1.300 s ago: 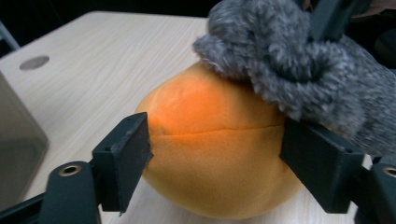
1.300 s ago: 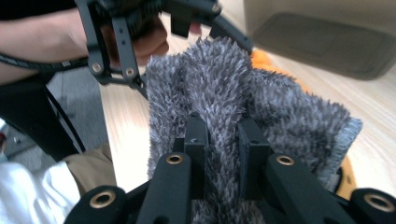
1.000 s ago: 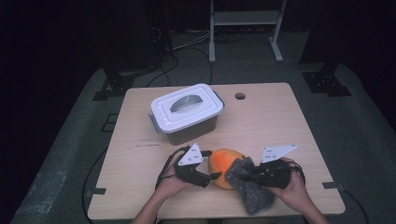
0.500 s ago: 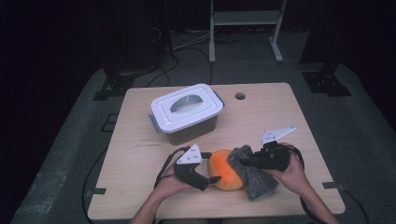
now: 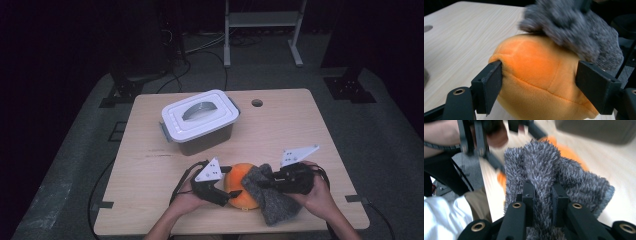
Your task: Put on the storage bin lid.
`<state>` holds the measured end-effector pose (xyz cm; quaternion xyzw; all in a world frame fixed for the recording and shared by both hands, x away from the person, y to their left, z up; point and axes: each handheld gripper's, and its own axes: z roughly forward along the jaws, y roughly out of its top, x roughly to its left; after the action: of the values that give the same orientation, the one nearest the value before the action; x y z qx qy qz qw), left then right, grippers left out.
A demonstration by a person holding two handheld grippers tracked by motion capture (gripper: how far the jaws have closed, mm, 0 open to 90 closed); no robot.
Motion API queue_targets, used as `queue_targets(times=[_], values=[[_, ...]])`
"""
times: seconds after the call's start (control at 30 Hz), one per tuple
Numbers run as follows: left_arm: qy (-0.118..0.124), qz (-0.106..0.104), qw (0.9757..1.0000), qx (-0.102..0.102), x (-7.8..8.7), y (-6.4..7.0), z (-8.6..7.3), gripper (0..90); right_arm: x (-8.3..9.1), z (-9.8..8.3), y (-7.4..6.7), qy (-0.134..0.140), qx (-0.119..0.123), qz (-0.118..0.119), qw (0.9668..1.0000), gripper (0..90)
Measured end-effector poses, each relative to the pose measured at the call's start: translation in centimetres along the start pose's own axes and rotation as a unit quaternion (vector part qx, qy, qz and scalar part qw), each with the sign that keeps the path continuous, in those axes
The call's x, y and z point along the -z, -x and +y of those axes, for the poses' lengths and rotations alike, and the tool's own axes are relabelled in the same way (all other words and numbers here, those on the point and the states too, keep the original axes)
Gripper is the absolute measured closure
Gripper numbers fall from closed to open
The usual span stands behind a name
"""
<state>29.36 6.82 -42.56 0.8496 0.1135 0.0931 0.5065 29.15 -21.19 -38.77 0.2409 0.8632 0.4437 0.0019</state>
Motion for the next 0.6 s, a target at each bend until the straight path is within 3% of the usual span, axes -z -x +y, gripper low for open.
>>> queue_targets(times=[0.07, 0.1, 0.2, 0.27, 0.4, 0.47, 0.53, 0.6], values=[[0.005, -0.004, 0.9999, -0.011, -0.1, 0.3, 0.1, 21.7, -0.3, 1.8, 0.1, 0.003, 0.011, 0.002, 0.9999, 76.0], [0.003, -0.003, 0.9998, -0.021, -0.1, 0.5, 0.2, 21.7, -0.3, 1.8, 0.1, 0.003, 0.011, 0.002, 0.9999, 76.0], [-0.006, 0.003, 0.9996, -0.027, -0.1, 0.6, 0.2, 18.8, -1.6, 3.1, 0.4, -0.005, 0.016, 0.013, 0.9998, 75.8], [-0.012, 0.011, 0.9996, -0.024, 0.1, 0.4, 0.1, 17.0, -2.6, 3.1, 0.7, -0.016, 0.012, 0.018, 0.9996, 75.9], [-0.019, 0.023, 0.9996, 0.002, 0.3, -0.1, 0.0, 8.4, -2.5, 2.1, 0.9, -0.004, -0.003, 0.030, 0.9995, 76.0], [-0.016, 0.006, 0.9998, 0.012, 0.2, -0.2, 0.0, 13.3, -2.1, 1.6, 0.9, -0.002, -0.006, 0.029, 0.9996, 76.0], [-0.019, -0.006, 0.9998, 0.003, -0.1, 0.2, 0.2, 21.3, -1.5, 1.2, 0.8, -0.007, -0.008, 0.027, 0.9996, 76.0], [-0.018, -0.008, 0.9998, -0.010, -0.3, 0.6, 0.4, 23.4, -1.0, 1.2, 0.4, -0.011, -0.003, 0.022, 0.9997, 76.0]])
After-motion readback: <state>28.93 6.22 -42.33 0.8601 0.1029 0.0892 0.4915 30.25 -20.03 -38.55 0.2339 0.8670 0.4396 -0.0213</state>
